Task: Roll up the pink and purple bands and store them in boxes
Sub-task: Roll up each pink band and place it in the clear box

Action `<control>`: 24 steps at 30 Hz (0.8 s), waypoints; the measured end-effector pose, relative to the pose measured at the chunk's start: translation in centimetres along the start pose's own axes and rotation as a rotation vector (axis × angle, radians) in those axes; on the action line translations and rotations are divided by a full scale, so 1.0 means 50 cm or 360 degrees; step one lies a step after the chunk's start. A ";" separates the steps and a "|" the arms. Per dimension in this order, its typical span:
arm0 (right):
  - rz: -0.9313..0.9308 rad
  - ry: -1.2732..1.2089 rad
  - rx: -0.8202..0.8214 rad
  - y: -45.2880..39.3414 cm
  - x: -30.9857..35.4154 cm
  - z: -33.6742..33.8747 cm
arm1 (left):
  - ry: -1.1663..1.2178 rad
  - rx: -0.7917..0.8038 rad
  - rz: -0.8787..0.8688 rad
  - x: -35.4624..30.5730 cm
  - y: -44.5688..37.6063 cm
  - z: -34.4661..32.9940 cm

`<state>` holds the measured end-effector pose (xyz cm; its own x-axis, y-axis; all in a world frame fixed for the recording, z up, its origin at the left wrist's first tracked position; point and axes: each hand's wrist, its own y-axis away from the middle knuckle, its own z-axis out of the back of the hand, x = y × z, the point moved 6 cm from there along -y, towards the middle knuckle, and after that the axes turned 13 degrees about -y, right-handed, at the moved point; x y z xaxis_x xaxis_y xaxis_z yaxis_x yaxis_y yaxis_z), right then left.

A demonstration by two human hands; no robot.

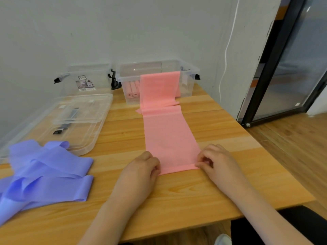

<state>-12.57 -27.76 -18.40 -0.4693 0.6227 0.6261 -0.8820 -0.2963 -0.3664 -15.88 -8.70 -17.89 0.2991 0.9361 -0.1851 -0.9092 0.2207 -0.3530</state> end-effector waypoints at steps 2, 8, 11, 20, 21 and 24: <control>0.0022 -0.0017 0.0049 -0.001 -0.006 0.006 | -0.0017 0.0008 -0.0014 0.007 0.001 0.002; 0.0103 0.0010 0.0104 0.003 -0.003 0.008 | -0.0115 -0.0065 -0.0094 -0.001 0.001 0.012; 0.0073 0.0022 0.0065 -0.004 -0.004 0.004 | -0.0111 -0.0050 0.0024 0.001 -0.002 0.005; -0.0085 0.0015 -0.0080 -0.010 -0.010 0.018 | -0.0169 -0.0059 0.0045 0.007 -0.002 0.002; -0.0091 -0.0009 -0.0025 -0.008 -0.013 0.018 | -0.0151 -0.0026 0.0012 0.006 -0.001 0.001; -0.0052 -0.0057 0.0054 -0.005 -0.015 0.019 | -0.0115 -0.0022 0.0006 0.008 0.001 0.005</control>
<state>-12.02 -28.86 -18.11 -0.4411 0.6063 0.6616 -0.8974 -0.3011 -0.3225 -15.89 -8.27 -17.74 0.2735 0.9544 -0.1198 -0.9060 0.2138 -0.3654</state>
